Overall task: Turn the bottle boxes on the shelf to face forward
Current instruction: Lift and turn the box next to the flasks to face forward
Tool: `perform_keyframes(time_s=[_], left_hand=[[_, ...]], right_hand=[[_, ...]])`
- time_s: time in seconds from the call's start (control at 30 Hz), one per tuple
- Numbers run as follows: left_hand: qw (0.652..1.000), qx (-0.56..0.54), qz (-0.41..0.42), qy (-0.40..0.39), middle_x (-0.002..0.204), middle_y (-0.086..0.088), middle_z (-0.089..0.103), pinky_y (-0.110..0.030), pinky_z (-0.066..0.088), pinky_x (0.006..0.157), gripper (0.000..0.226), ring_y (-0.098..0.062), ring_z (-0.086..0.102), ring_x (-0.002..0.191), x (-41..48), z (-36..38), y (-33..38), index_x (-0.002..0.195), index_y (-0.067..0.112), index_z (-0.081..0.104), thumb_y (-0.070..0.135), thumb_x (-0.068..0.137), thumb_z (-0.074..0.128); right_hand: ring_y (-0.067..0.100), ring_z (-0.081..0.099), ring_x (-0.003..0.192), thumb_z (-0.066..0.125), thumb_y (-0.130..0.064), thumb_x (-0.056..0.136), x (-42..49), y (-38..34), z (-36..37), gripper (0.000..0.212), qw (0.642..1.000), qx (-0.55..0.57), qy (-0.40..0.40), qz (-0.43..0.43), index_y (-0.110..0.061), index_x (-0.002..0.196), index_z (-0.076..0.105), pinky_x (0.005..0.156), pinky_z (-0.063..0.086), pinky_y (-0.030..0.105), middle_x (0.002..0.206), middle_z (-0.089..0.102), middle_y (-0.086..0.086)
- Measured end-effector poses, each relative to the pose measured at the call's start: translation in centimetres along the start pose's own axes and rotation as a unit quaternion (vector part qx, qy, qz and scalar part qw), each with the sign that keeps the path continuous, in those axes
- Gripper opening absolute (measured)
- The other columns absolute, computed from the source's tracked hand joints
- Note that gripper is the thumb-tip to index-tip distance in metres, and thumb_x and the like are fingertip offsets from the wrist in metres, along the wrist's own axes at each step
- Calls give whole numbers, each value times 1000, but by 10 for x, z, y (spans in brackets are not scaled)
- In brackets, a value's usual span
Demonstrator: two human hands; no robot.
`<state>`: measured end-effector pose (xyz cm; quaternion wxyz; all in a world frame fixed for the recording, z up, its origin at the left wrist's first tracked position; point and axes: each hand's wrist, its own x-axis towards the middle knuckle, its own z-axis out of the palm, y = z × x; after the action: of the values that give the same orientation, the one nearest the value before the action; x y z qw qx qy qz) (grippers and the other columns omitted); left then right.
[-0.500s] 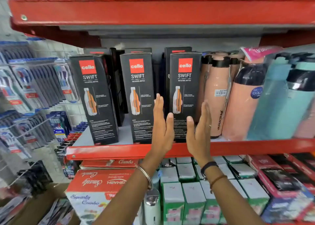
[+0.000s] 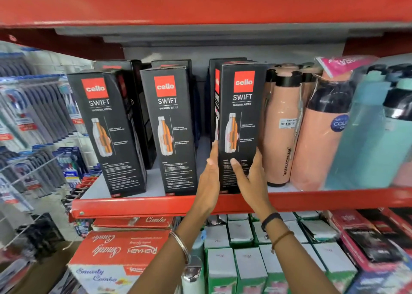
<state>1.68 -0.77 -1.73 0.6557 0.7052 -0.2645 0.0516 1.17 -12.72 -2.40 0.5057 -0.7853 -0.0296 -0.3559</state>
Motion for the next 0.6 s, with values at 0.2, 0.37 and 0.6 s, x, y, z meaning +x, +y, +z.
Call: perform_keyframes(time_s=[0.2, 0.37, 0.6], left_hand=[[999, 3, 44, -30, 155, 32, 8, -34, 11, 122, 85, 7, 5, 145, -15, 0, 35, 147, 49, 9, 88, 71, 10], [996, -19, 79, -26, 136, 30, 51, -14, 37, 105, 57, 9, 44, 129, -19, -20, 58, 139, 26, 47, 58, 95, 30], [990, 114, 66, -52, 138, 12, 55, -32, 41, 106, 50, -3, 50, 126, 18, -33, 60, 143, 33, 34, 46, 96, 43]], right_hand=[[-11, 41, 128, 85, -41, 63, 5, -20, -14, 106, 997, 66, 7, -33, -16, 145, 23, 98, 33, 3, 138, 45, -10], [-22, 41, 120, 87, -16, 64, 1, -32, -27, 89, 991, 107, 53, -53, -36, 129, 29, 103, 39, 12, 125, 44, -25], [25, 46, 133, 77, -29, 63, 9, -22, -30, 93, 987, 148, -43, -46, -19, 141, 27, 110, 39, 54, 142, 44, 13]])
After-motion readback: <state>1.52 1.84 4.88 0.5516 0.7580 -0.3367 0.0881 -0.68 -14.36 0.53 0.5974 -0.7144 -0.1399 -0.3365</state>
